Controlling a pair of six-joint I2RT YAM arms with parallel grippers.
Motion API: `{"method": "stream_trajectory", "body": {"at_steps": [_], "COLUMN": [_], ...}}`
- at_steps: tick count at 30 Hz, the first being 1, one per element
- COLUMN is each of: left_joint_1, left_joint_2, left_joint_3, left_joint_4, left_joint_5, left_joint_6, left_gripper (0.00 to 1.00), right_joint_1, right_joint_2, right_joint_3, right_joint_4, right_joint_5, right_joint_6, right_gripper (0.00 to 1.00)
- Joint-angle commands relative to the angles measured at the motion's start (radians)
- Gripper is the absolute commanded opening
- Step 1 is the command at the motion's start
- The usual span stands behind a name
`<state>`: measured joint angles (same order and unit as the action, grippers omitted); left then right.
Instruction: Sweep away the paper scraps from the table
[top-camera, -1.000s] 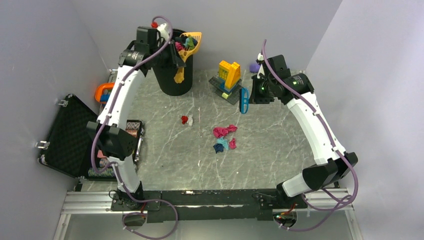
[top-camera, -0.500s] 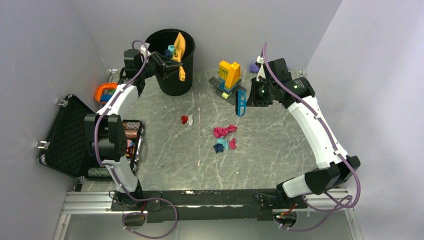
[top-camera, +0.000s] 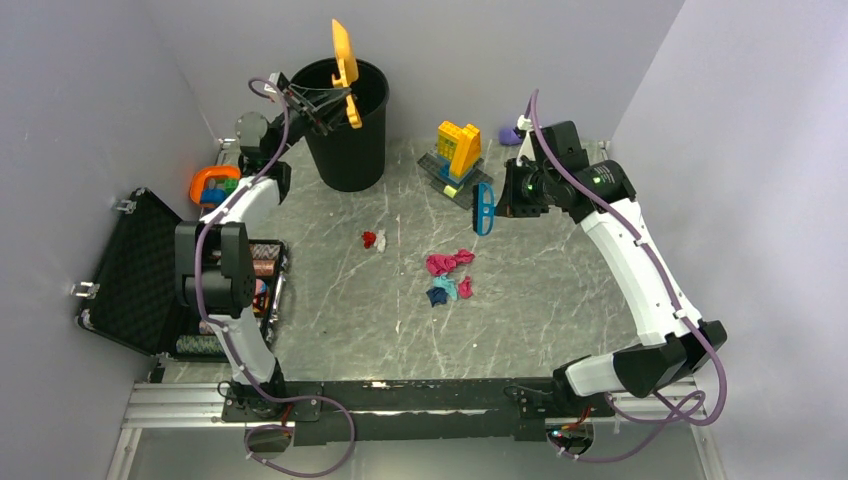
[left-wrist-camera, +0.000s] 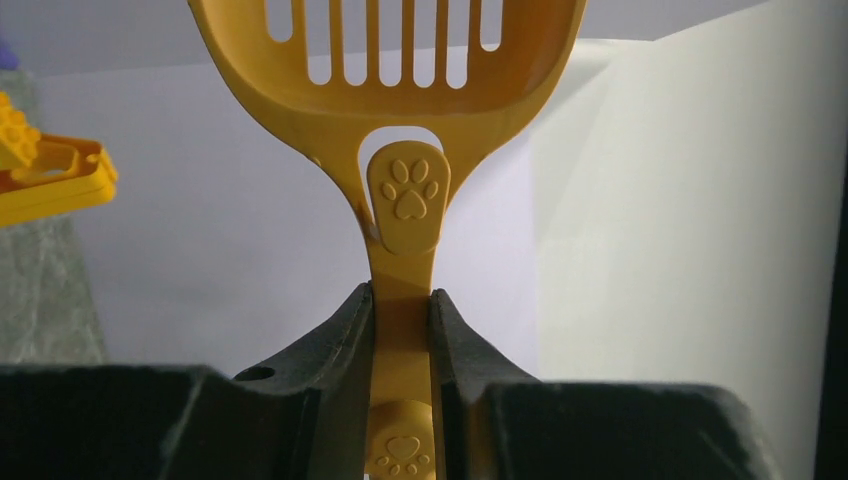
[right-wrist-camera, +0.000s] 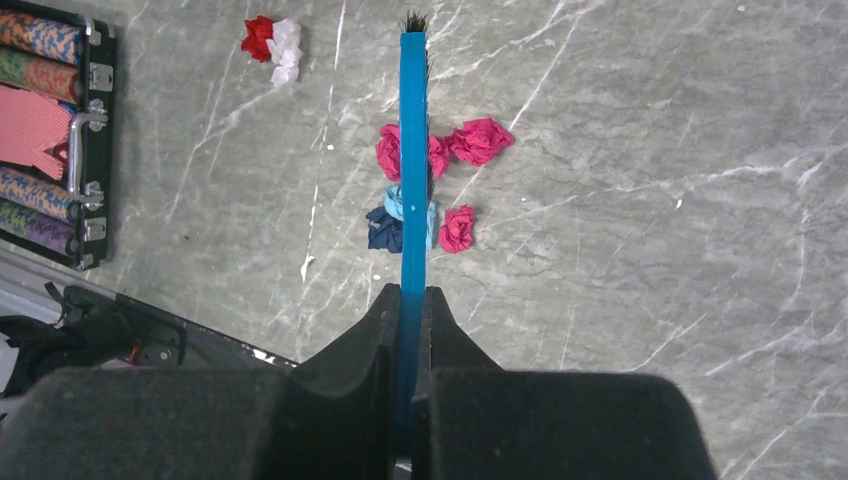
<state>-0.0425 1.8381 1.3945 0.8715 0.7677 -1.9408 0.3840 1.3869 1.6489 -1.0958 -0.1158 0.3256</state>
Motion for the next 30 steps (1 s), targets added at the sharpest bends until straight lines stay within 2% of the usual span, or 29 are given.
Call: {"method": "stream_trajectory", "body": {"at_steps": [1,7,13,20,27,30], "left_joint_1": [0.009,0.011,0.012,0.008,0.009,0.008], "left_joint_2": [0.032,0.038,0.013,0.034,0.003,-0.03], "left_joint_3": [-0.025,-0.102,-0.23,-0.207,0.056,0.156], "left_joint_4": [0.292,0.345,0.319,0.266,-0.113,-0.322], "left_joint_5": [-0.078,-0.098,-0.096,-0.042,0.138,0.192], "left_joint_6": [-0.2,-0.253,-0.244,-0.218,0.077,0.276], "left_gripper": [0.0,0.0,0.0,0.0,0.0,0.0], "right_joint_1": [0.001,0.0,0.0,0.0,0.002,0.003], "right_joint_2": [-0.03,-0.014,0.007,0.049,0.131,0.172], "right_joint_3": [-0.001,0.001,0.011,0.02,0.041,0.032], "right_joint_4": [0.037,0.04,0.026,0.04,0.115,0.202], "right_joint_5": [-0.017,-0.032,-0.045,-0.072,-0.162,-0.269], "right_joint_6": [0.005,0.013,0.02,0.045,0.095,0.153], "right_gripper": [0.0,0.0,0.0,0.0,0.0,0.0]}}
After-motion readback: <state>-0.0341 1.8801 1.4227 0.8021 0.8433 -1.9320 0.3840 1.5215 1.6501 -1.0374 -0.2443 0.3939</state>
